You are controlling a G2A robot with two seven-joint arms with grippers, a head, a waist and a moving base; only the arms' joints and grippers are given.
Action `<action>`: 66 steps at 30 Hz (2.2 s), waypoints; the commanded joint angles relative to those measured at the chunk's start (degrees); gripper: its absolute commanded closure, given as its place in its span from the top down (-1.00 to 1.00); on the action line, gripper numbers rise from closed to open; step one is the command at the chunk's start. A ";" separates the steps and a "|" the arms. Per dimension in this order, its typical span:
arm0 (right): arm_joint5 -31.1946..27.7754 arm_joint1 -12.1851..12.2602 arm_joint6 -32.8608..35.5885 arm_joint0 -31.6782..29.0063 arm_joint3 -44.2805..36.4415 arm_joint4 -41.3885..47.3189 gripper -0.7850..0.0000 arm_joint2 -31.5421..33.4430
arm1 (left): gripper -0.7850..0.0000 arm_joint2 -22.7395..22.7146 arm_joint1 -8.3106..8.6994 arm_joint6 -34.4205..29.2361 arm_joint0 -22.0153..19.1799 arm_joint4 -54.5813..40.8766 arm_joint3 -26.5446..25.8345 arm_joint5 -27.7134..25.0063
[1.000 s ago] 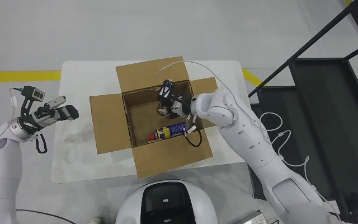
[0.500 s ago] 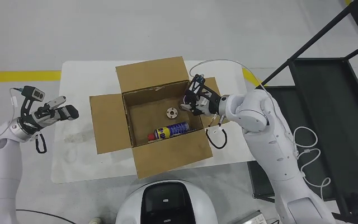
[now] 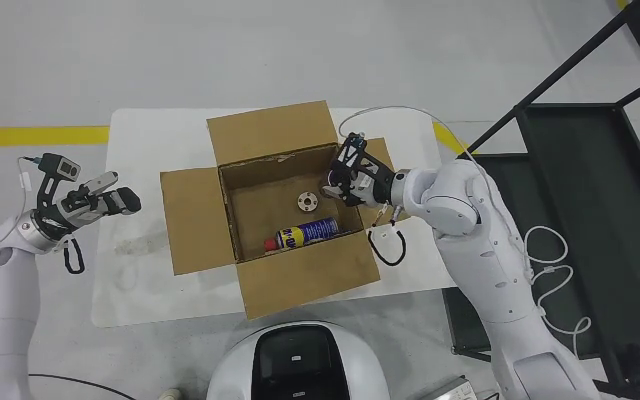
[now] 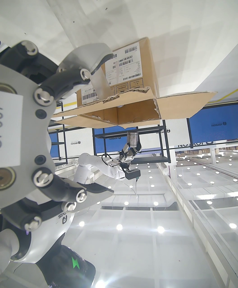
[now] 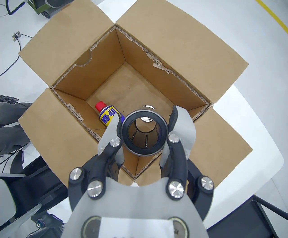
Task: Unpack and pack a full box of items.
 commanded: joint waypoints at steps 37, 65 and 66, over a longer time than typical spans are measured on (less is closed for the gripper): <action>7.54 4.51 -15.10 -10.63 20.19 -17.98 -1.00 18.94 | 1.00 0.00 0.00 0.00 0.00 0.00 0.00 0.00; 12.32 3.84 -24.40 -2.53 39.08 -16.92 1.00 11.43 | 1.00 0.00 0.00 0.00 0.00 0.00 0.00 0.00; 12.44 3.87 -24.46 -2.56 39.25 -16.85 1.00 11.44 | 1.00 0.00 0.00 0.00 0.00 0.00 0.00 0.00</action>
